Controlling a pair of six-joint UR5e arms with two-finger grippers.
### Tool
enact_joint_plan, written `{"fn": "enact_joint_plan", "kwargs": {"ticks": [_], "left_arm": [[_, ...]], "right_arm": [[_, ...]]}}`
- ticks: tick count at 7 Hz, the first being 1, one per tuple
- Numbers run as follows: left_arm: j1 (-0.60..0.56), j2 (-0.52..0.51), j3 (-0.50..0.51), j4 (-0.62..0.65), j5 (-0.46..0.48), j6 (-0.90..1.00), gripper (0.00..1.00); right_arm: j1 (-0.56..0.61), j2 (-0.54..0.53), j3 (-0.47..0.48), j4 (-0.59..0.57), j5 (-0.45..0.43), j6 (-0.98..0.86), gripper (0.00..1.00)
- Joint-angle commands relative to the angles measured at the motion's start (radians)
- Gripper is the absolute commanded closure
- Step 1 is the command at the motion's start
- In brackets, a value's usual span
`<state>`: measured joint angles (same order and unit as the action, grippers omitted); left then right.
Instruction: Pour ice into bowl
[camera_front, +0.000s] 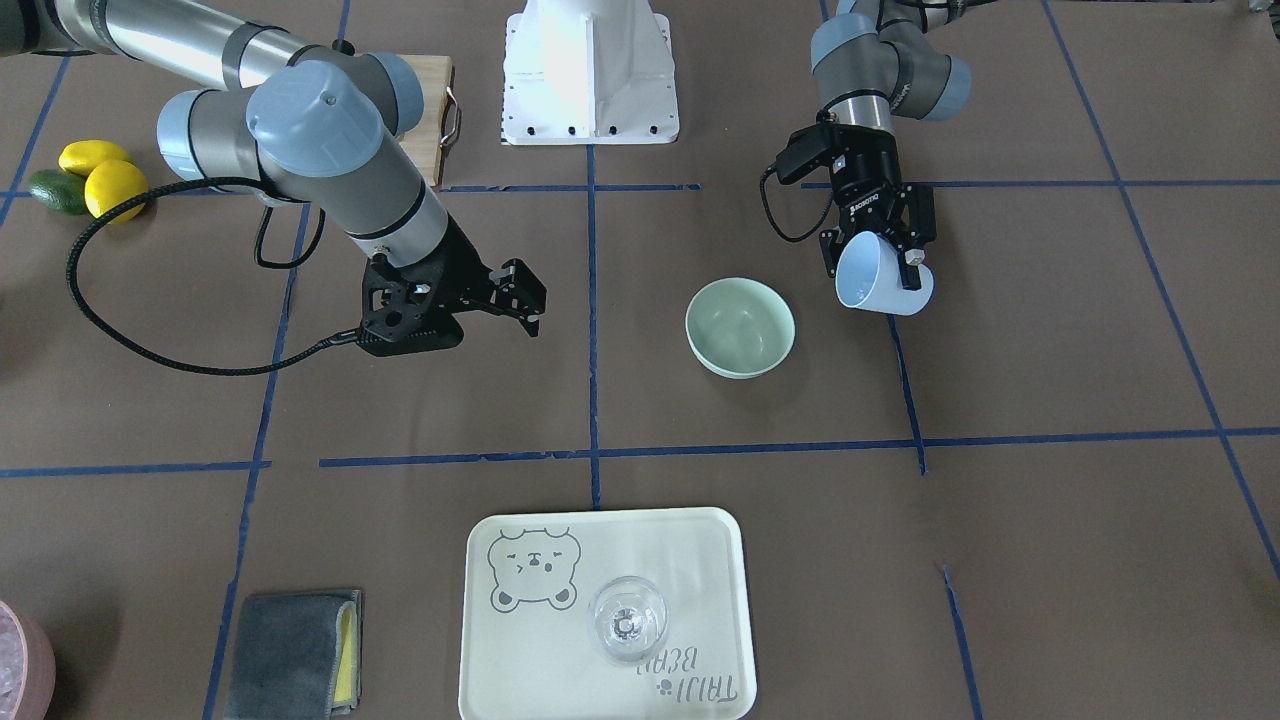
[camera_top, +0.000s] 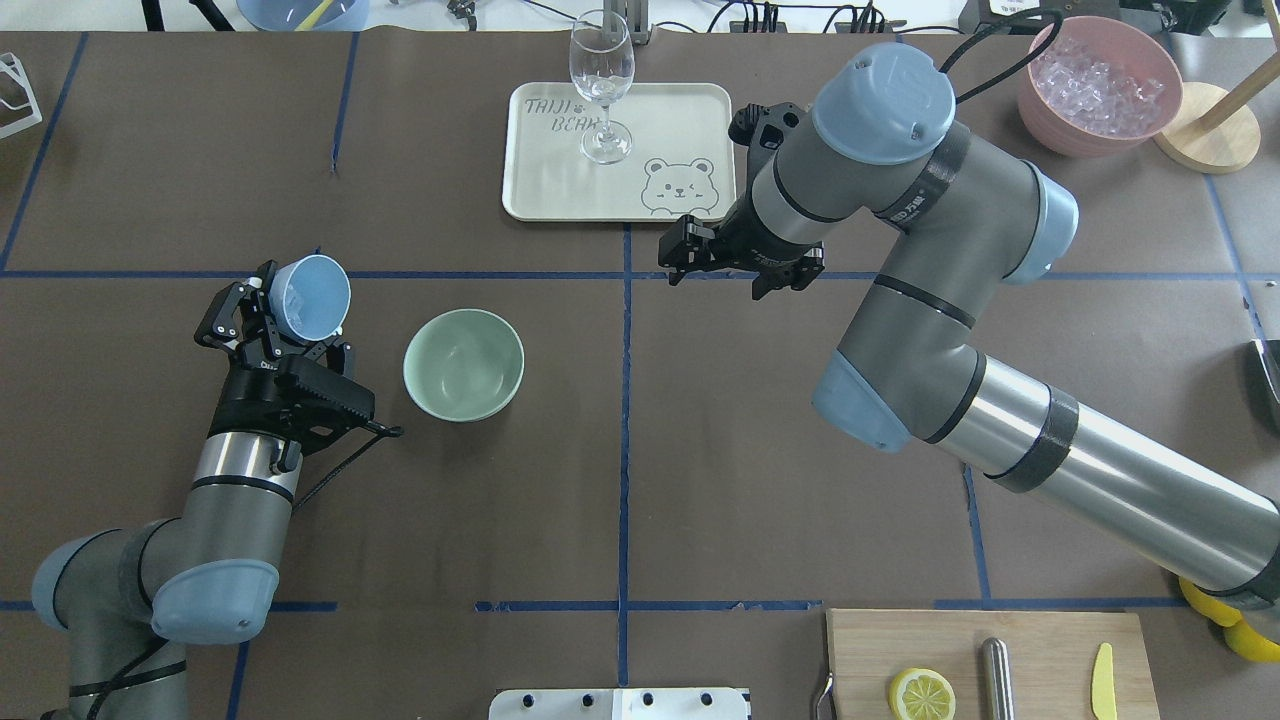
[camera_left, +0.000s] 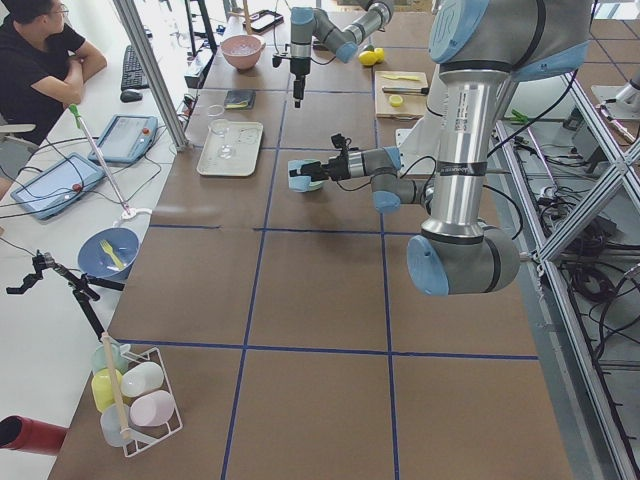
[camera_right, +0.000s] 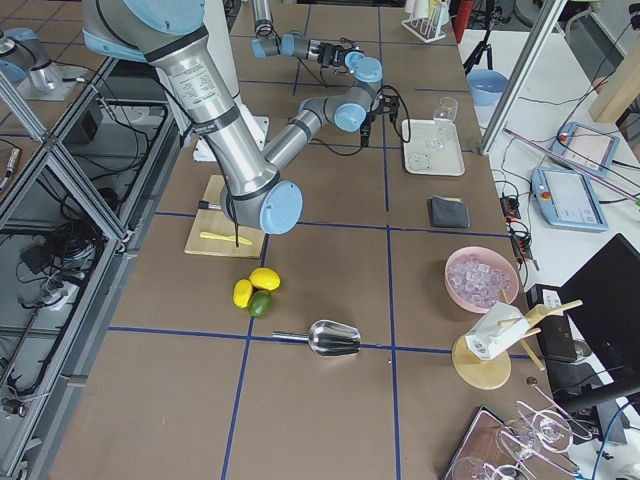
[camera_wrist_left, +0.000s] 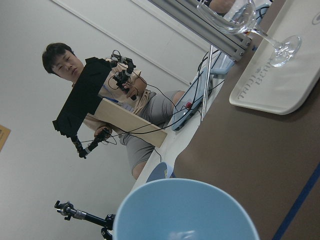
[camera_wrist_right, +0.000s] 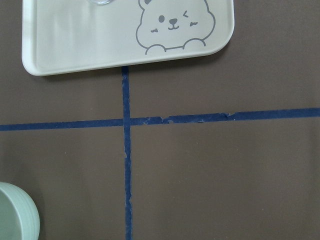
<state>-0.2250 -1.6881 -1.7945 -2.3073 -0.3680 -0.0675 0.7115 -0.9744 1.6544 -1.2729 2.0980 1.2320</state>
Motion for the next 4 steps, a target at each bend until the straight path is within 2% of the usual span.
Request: {"fn": "enact_joint_plan", "kwargs": {"ticks": [1, 3, 4], "left_arm": [[0.016, -0.021, 0.004, 0.0, 0.024, 0.205, 1.0], [0.016, -0.077, 0.058, 0.0, 0.026, 0.349, 1.0], [0.016, -0.087, 0.073, 0.002, 0.047, 0.482, 1.0]], "right_arm": [[0.0, -0.035, 0.007, 0.049, 0.0, 0.004, 0.0], [-0.003, -0.035, 0.007, 0.049, -0.001, 0.015, 0.0], [-0.003, -0.035, 0.007, 0.049, -0.003, 0.017, 0.0]]}}
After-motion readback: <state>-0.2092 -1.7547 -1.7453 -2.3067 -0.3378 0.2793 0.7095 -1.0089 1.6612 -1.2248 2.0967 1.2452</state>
